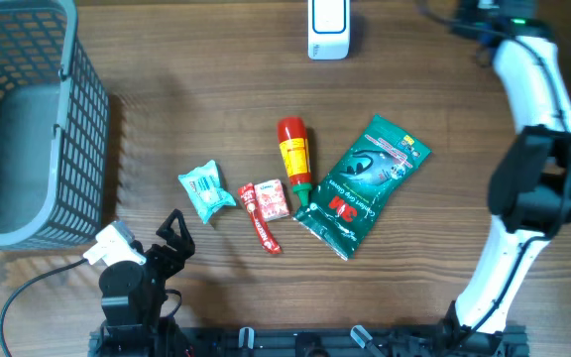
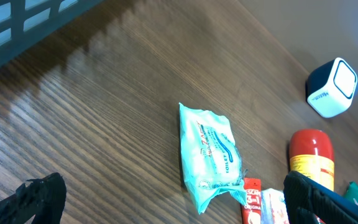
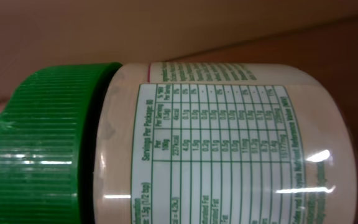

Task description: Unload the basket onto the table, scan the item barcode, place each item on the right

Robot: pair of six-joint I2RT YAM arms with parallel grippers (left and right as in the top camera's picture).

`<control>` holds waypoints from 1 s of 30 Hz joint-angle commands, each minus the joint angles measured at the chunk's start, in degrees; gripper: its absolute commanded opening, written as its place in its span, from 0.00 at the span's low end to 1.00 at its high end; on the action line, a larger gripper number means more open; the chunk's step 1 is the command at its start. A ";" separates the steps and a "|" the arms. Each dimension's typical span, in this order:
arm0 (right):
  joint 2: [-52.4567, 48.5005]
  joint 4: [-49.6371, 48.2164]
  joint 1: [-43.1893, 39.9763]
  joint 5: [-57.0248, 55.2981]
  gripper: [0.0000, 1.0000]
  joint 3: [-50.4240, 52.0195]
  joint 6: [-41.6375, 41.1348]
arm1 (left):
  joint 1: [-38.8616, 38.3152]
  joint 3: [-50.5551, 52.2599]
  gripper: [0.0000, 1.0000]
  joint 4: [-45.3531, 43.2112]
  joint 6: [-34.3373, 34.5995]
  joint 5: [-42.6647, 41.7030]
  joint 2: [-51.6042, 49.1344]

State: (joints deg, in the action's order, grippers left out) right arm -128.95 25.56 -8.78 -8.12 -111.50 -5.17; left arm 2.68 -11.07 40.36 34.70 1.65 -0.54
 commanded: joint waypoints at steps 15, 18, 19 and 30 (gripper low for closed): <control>-12.72 -1.95 -23.71 -7.80 0.87 -1.40 -4.17 | -0.33 0.59 1.00 0.07 0.48 0.79 0.00; -12.72 -0.46 -26.62 -7.74 0.87 -1.40 -4.39 | -0.33 0.59 1.00 0.07 0.48 0.76 0.00; -12.72 0.02 -27.32 -7.74 0.87 -1.40 -4.33 | -0.33 0.59 1.00 0.07 0.48 0.76 0.00; -7.82 5.29 -28.50 1.95 1.00 -1.92 -11.76 | -0.33 0.59 1.00 0.07 0.48 0.79 0.00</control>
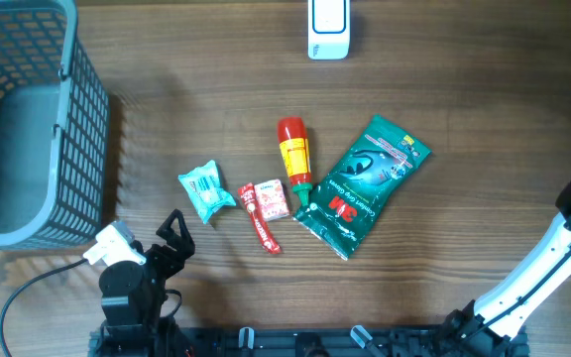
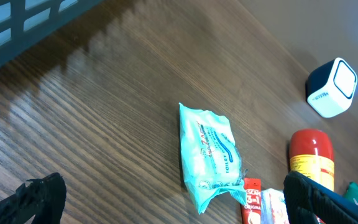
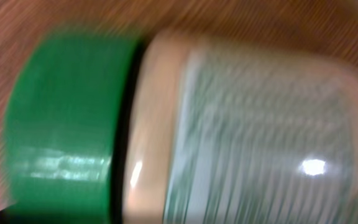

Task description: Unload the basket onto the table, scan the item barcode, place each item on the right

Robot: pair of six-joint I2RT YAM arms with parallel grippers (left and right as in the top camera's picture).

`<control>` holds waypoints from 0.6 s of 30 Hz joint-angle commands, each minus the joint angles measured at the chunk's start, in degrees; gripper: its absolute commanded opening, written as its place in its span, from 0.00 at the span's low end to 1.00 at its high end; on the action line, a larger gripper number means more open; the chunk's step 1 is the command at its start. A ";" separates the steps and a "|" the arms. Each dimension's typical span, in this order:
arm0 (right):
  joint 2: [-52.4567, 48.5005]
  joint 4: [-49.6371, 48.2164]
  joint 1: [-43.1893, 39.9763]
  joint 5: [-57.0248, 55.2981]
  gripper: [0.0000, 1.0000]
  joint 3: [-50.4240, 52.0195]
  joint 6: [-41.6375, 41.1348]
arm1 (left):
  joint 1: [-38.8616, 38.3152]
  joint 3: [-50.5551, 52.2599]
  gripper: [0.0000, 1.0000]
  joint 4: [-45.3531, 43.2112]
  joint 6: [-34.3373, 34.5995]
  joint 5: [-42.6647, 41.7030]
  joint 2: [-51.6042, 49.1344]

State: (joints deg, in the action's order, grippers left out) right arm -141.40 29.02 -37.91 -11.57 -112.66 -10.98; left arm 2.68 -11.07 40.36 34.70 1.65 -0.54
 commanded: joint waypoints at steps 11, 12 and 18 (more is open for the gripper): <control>22.03 20.22 4.22 26.51 1.00 -0.74 -22.64 | -0.33 0.59 1.00 0.07 0.48 0.76 0.00; 22.88 22.23 5.16 26.45 1.00 -0.74 -24.46 | -0.33 0.59 1.00 0.07 0.48 0.76 0.00; 24.24 36.28 13.22 27.17 1.00 -0.24 -27.69 | -0.33 0.59 1.00 0.07 0.48 0.76 0.00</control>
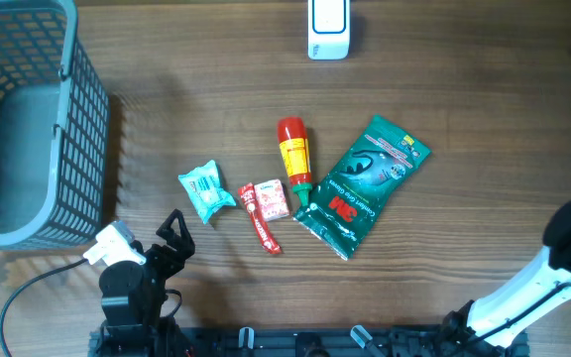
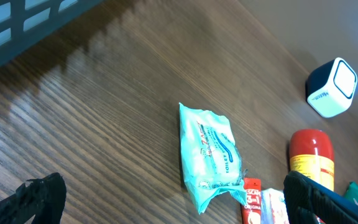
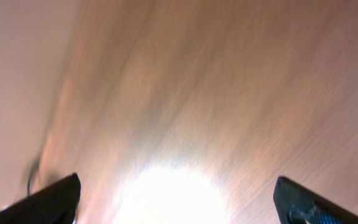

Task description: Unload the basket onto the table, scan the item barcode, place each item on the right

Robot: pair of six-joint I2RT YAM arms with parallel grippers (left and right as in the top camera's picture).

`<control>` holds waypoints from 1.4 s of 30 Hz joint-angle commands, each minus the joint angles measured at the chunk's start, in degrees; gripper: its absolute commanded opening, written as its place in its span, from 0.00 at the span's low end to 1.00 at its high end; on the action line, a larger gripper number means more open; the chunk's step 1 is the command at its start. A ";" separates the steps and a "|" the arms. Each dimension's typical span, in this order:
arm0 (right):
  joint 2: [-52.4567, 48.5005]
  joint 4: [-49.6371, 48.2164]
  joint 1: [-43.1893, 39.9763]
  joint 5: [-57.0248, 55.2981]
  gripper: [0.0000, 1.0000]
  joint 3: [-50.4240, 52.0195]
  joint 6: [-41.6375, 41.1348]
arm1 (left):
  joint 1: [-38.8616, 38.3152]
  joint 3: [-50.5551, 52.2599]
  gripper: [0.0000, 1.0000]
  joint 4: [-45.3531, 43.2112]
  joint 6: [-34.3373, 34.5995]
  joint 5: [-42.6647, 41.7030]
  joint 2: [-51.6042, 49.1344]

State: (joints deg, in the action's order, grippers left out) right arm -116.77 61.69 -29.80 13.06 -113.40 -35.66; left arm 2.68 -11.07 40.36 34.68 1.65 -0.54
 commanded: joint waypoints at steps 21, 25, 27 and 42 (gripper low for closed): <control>-1.75 6.54 55.76 -14.16 1.00 6.64 24.48 | -0.33 0.59 1.00 0.07 0.50 0.76 0.00; -2.29 -0.48 60.43 -17.51 1.00 11.82 25.18 | -0.33 0.59 1.00 0.07 0.50 0.79 0.00; -2.32 -5.86 62.23 -20.65 1.00 15.50 25.16 | -0.33 0.59 1.00 0.07 0.50 0.79 0.00; -11.13 -17.46 69.46 -31.71 0.99 19.32 25.29 | -0.33 0.59 1.00 0.07 0.50 0.79 0.00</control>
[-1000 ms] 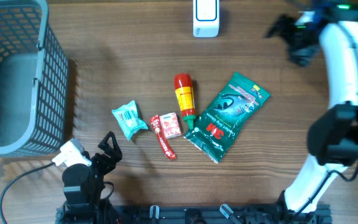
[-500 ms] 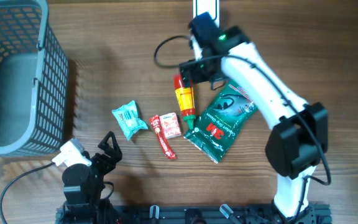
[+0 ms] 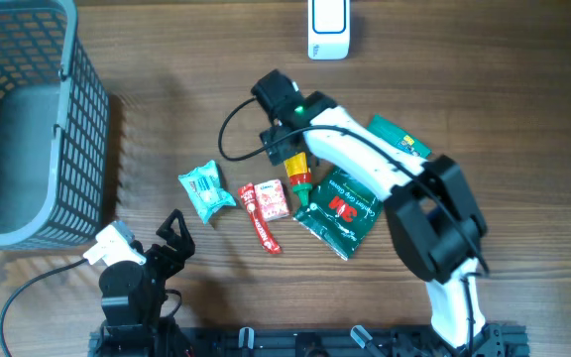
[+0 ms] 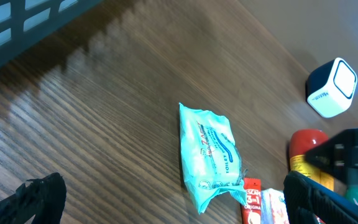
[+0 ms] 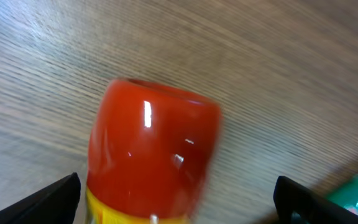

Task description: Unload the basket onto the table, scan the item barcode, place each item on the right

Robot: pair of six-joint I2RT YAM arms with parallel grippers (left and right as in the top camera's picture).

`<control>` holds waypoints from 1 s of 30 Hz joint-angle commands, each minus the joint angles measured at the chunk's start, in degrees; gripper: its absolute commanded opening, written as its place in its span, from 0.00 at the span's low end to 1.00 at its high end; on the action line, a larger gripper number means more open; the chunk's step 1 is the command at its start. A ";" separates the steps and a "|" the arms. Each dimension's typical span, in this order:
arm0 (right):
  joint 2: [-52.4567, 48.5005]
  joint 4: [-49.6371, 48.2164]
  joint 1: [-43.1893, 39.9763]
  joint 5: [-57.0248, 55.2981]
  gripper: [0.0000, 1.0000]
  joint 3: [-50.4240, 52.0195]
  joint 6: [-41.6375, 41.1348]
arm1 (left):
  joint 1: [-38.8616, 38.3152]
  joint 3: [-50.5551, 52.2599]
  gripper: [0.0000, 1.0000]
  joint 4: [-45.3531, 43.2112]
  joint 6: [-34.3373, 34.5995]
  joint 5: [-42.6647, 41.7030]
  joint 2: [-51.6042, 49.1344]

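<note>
A red sauce bottle [image 3: 298, 171] with a yellow label lies at the table's middle. Its red end [image 5: 151, 149] fills the right wrist view. My right gripper [image 3: 287, 140] hangs open over that end, one finger [image 5: 45, 204] on each side and neither touching it. The white barcode scanner [image 3: 327, 27] stands at the back edge. My left gripper [image 3: 173, 236] rests open and empty at the front left. In its own view it [image 4: 176, 205] faces a teal packet [image 4: 207, 152], with the scanner [image 4: 332, 87] and the bottle [image 4: 306, 142] beyond.
A grey mesh basket [image 3: 28, 119] stands at the left. Beside the bottle lie a teal packet [image 3: 206, 190], a red sachet [image 3: 262, 226], a small pink carton [image 3: 272, 200] and a green 3M pouch [image 3: 357, 198], partly under my right arm.
My right arm was at the far right edge, its open gripper over bare wood. It now reaches across the table's middle, open over the red bottle's end. The left arm has not moved.
First my right gripper held a jar with a green lid past the table's back right corner. A second later the jar was still in its view, blurred. Then the gripper was open and empty at the right edge. Now it stands open over the red bottle.
</note>
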State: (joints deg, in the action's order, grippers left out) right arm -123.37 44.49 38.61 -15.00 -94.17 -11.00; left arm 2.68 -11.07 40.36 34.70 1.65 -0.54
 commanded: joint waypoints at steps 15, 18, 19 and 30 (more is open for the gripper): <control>-6.51 0.61 0.72 2.40 0.61 -0.90 -0.17 | -0.33 0.59 1.00 0.07 0.48 0.76 0.00; -6.49 2.51 -0.72 8.70 0.51 -2.71 -0.63 | -0.33 0.59 1.00 0.07 0.48 0.79 0.00; -6.49 3.26 -1.25 10.34 0.50 -3.37 -1.03 | -0.33 0.59 1.00 0.07 0.48 0.79 0.00; -6.14 17.11 -12.35 44.30 0.45 -13.22 5.81 | -0.33 0.59 1.00 0.07 0.48 0.76 0.00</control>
State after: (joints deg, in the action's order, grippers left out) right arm -129.38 59.46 29.58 11.49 -103.83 -9.76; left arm 2.68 -11.07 40.36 34.83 1.65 -0.58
